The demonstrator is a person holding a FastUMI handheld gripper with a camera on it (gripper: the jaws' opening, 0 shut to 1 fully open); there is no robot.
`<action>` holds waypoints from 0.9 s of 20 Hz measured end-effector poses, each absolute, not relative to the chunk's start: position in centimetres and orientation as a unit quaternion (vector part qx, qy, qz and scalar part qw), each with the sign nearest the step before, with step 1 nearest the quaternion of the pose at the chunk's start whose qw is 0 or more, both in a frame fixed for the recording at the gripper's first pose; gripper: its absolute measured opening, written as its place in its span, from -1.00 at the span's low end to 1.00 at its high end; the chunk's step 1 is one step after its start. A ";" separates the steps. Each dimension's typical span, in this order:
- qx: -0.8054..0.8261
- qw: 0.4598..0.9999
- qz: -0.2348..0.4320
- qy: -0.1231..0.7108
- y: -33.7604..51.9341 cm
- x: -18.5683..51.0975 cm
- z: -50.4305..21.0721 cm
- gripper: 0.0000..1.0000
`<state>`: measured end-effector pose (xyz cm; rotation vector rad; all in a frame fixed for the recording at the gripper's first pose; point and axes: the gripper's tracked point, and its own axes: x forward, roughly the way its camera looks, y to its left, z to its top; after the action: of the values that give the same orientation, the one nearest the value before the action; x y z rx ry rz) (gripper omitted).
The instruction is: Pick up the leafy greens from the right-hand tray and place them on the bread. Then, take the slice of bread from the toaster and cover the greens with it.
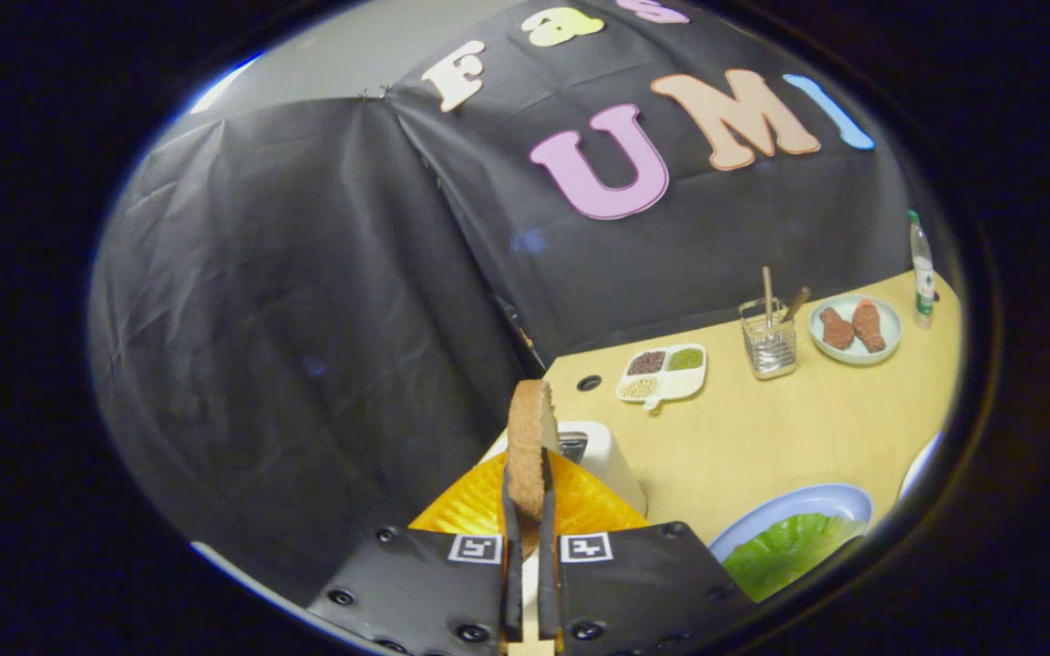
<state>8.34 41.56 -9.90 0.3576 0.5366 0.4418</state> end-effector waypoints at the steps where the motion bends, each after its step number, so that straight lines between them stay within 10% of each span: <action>1: 0.199 0.921 0.216 0.255 41.0 8.4 -9.4 -0.81; 18: 0.349 0.879 0.183 0.266 26.1 2.9 -14.7 -0.82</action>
<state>2.87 26.07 -14.66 0.7283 0.5552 0.3812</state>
